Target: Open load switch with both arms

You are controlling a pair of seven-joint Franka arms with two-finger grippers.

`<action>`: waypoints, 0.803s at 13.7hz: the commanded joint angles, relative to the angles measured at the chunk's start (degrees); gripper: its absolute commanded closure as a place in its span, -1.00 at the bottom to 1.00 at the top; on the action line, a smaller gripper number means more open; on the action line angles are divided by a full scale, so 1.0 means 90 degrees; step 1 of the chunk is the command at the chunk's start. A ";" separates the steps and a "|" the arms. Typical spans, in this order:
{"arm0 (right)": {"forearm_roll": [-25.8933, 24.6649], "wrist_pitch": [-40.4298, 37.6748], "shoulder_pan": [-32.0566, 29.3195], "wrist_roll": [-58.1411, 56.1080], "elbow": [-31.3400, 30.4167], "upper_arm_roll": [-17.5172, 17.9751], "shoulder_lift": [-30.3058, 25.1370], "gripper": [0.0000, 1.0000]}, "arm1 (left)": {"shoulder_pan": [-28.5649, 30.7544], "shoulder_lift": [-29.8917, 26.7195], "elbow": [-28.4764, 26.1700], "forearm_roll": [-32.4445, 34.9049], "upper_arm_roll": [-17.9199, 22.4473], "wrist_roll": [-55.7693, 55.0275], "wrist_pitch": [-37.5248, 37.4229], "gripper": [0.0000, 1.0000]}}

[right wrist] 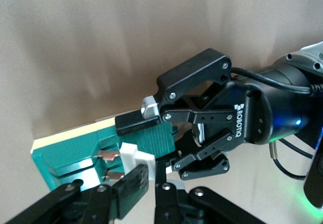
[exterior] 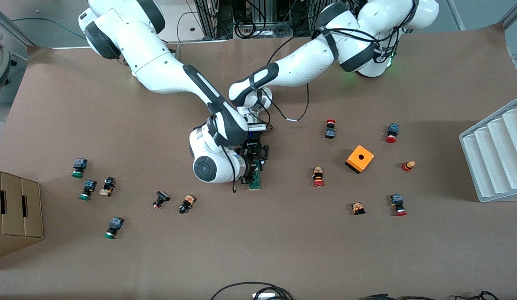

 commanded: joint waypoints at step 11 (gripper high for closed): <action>-0.0433 0.0034 -0.0023 0.0058 -0.0026 0.0046 -0.0201 0.64 | -0.0142 0.0750 0.0168 0.0075 -0.0022 -0.0297 0.0102 -0.10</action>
